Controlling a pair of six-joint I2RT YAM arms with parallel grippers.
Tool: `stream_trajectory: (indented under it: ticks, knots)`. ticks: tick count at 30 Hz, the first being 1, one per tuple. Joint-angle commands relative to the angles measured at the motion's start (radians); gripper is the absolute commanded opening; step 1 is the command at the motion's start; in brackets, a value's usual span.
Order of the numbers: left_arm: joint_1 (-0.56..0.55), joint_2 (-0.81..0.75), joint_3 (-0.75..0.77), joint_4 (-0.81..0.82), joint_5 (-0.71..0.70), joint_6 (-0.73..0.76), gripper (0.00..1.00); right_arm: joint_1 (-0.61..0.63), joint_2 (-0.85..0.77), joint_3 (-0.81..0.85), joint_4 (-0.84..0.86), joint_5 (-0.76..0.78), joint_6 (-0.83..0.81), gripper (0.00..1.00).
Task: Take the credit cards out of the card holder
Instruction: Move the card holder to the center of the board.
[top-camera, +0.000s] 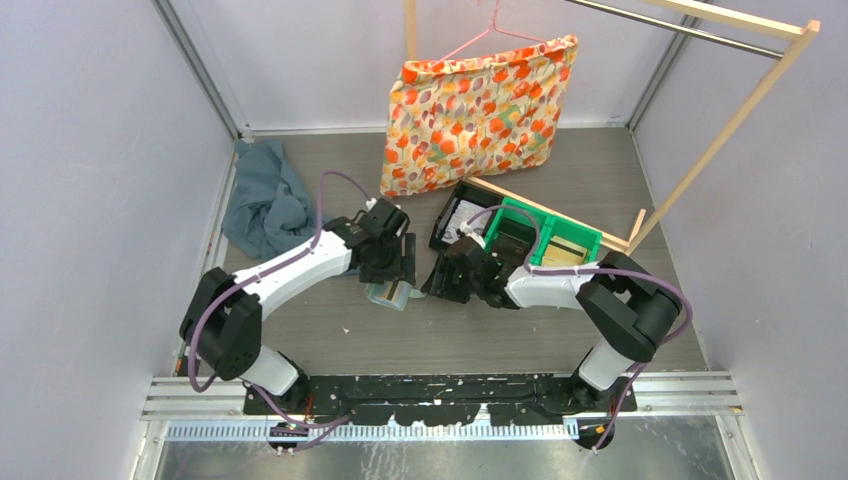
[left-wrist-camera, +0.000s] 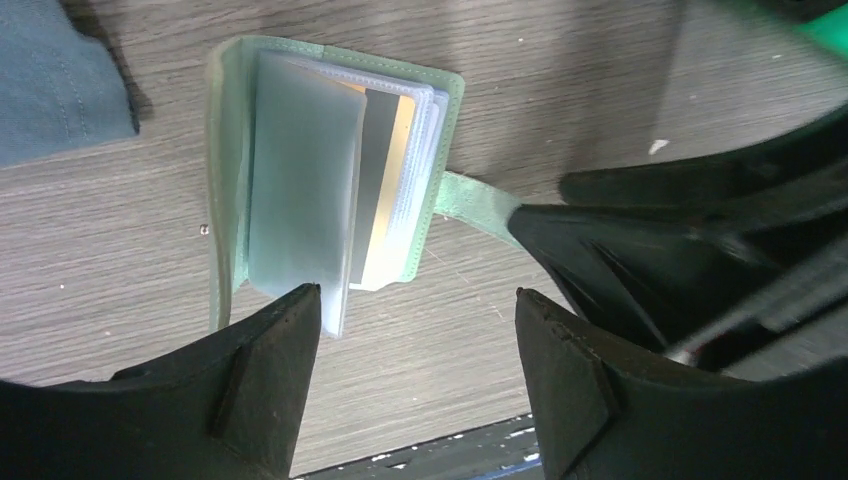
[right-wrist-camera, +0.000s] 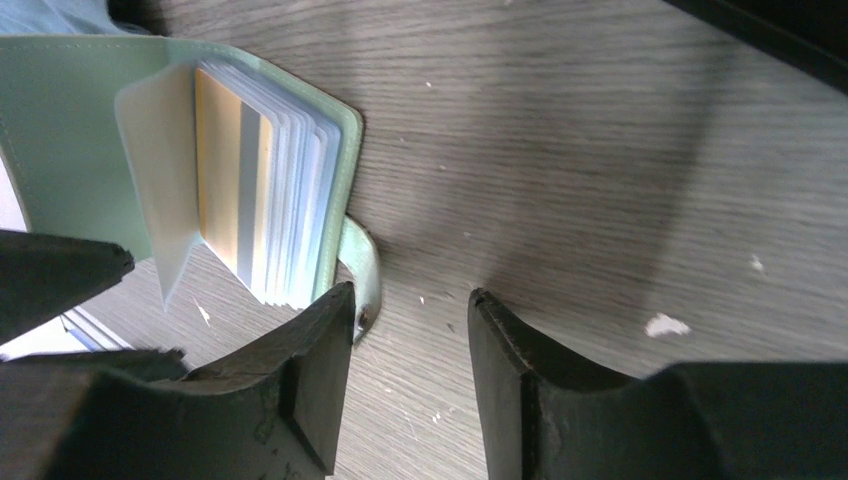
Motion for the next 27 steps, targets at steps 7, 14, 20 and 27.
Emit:
stream_trajectory:
  ticks: [7, 14, 20, 27]
  knots:
    - [-0.024, 0.083, 0.009, -0.013, -0.209, 0.067, 0.66, -0.004, -0.086, -0.098, -0.006, 0.037, 0.071, 0.58]
    - [-0.024, 0.098, -0.004, -0.009, -0.221, 0.065, 0.62, -0.003, -0.009, -0.039, 0.066, -0.044, 0.098, 0.52]
    - [-0.024, 0.111, 0.006, -0.016, -0.222, 0.061, 0.62, 0.008, 0.019, -0.023, 0.084, -0.072, 0.105, 0.45]
    - [-0.023, 0.082, 0.024, -0.044, -0.252, 0.056, 0.62, 0.009, -0.013, -0.020, 0.063, -0.054, 0.092, 0.01]
